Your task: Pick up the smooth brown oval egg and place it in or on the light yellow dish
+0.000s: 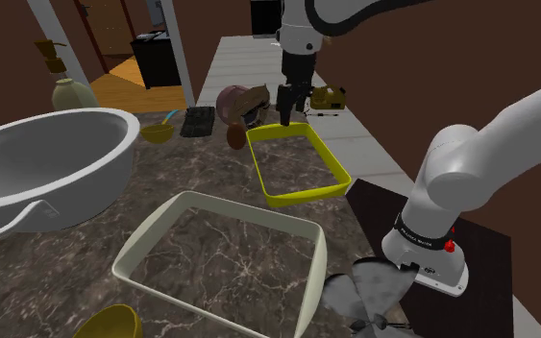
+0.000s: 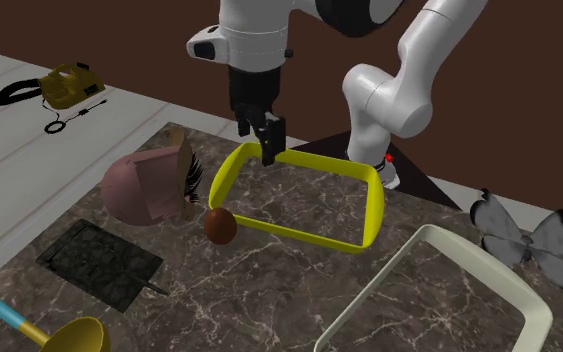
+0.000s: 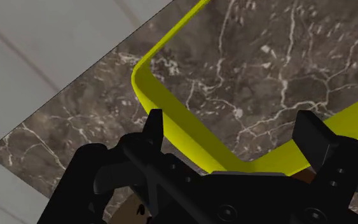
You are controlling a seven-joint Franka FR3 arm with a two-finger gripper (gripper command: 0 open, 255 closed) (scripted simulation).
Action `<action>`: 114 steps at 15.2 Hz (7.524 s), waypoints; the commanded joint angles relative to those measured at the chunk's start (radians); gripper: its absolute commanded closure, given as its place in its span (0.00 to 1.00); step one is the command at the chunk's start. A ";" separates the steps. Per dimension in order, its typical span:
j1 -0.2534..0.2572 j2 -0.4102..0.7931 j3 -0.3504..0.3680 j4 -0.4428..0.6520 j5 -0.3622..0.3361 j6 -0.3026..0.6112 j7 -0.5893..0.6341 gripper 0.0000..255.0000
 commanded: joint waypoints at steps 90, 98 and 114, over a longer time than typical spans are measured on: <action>0.172 0.274 0.639 0.458 -0.055 0.008 0.693 1.00; 0.178 0.270 0.652 0.349 -0.052 0.113 0.708 1.00; 0.182 0.261 0.650 0.350 -0.046 0.105 0.708 0.00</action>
